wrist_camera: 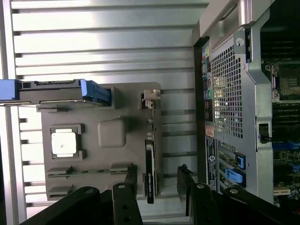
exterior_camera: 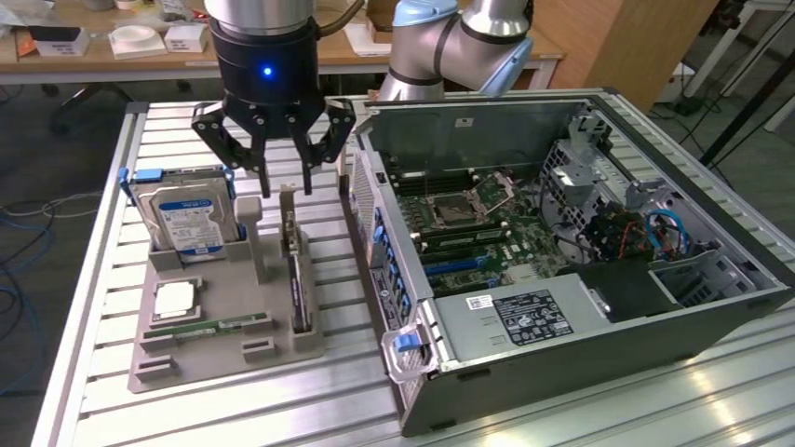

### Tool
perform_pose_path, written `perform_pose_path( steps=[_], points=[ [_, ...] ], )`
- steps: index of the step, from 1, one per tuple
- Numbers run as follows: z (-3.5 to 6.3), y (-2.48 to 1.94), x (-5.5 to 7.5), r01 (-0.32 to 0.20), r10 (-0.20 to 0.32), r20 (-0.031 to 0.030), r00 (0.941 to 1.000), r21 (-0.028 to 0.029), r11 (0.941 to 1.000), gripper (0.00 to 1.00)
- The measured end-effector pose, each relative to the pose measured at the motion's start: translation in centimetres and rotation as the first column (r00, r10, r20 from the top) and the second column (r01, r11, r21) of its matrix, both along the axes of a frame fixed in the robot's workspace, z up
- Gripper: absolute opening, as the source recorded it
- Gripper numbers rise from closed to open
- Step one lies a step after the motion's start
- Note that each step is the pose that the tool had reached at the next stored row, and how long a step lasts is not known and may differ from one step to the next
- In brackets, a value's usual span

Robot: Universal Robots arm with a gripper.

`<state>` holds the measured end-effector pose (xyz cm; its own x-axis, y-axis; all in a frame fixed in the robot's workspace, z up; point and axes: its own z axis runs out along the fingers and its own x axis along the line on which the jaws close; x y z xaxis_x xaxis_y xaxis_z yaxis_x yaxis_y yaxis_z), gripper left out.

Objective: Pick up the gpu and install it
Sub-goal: 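Pick up the gpu and move the gpu toward the slot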

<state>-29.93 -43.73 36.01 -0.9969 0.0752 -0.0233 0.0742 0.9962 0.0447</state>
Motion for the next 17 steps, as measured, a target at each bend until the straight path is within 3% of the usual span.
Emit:
perform_pose_path(
  steps=[17],
  points=[
    [-1.77, 0.00, 0.0, 0.000, 0.000, 0.0000, 1.0000, 0.0000, 1.0000, 0.47]
  ],
)
